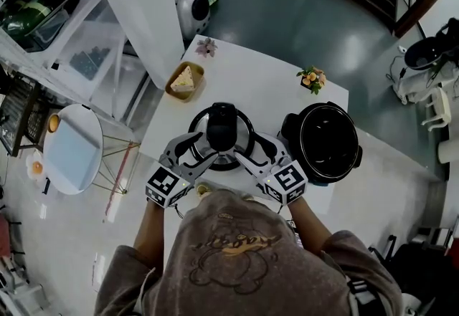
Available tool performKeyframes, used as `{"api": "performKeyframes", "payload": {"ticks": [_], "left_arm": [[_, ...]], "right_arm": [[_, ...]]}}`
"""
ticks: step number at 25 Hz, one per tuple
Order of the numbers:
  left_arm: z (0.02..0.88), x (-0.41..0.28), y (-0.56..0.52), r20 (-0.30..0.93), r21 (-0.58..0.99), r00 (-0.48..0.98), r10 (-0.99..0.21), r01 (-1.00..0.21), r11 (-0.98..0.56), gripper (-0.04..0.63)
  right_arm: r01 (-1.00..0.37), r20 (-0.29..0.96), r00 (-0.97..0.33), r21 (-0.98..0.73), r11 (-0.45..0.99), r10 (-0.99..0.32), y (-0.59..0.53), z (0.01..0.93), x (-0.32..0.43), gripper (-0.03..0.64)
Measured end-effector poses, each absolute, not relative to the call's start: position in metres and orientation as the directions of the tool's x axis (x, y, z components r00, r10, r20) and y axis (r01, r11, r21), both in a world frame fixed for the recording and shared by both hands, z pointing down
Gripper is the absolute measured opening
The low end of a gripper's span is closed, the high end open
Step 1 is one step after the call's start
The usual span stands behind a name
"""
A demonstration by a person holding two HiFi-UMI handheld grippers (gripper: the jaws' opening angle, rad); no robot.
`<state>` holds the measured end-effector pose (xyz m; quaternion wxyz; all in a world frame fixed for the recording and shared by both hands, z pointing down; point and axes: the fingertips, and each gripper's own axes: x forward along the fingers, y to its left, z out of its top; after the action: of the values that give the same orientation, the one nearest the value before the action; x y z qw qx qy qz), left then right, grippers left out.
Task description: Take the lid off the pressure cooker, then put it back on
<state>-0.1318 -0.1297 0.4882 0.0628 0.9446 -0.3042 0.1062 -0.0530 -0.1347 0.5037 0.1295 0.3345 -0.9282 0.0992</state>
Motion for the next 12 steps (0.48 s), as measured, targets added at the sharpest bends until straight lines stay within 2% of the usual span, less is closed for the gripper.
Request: {"api": "performKeyframes", "payload": {"ticks": [12], "left_arm": [[0.522, -0.129, -0.143, 0.315, 0.056, 0.813, -0.489, -0.531, -0.846, 0.272]], "right_arm": [[-0.625, 0.373, -0.746, -0.106, 0.774, -0.552, -0.147, 0.542, -0.068, 0.272]]}}
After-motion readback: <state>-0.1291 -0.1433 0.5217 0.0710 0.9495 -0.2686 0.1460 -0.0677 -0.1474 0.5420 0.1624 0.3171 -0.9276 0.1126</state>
